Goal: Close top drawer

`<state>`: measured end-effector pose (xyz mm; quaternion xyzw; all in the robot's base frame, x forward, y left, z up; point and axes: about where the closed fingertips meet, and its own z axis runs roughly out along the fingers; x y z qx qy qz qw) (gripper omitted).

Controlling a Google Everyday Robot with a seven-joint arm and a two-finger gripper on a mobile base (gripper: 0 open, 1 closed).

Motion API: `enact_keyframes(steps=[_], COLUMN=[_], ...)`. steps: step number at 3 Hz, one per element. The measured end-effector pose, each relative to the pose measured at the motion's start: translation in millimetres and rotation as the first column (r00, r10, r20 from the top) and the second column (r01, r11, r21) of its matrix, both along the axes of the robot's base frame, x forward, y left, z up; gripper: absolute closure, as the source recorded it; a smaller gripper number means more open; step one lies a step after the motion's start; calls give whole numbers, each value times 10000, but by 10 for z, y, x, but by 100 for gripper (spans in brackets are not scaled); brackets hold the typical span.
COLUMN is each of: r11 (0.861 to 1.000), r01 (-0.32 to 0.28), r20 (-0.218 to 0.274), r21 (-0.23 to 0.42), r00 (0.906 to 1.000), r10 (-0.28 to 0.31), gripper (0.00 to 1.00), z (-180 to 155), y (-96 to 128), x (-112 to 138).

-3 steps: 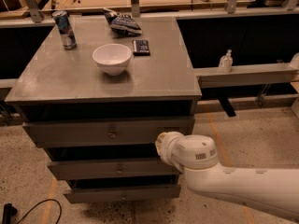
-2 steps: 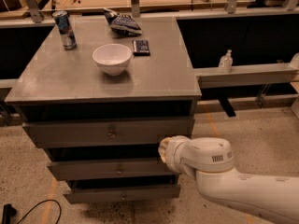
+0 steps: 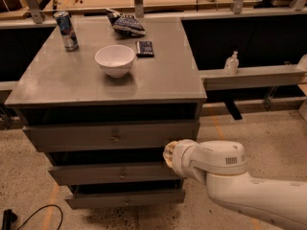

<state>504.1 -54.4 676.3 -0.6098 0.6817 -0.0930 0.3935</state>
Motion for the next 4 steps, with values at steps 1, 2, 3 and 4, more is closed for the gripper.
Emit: enact_keyframes(steps=[1, 2, 3, 4], r11=[10000, 10000, 10000, 10000], r01=[-14, -28, -43, -44], r20=[29, 59, 88, 89], r21=[-3, -8, -13, -13], r00=[10000, 10000, 10000, 10000], r10=[14, 28, 43, 44], gripper=[35, 12, 0, 0], z=[16, 31, 46, 46], y=[7, 14, 22, 22], x=[2, 3, 3, 3])
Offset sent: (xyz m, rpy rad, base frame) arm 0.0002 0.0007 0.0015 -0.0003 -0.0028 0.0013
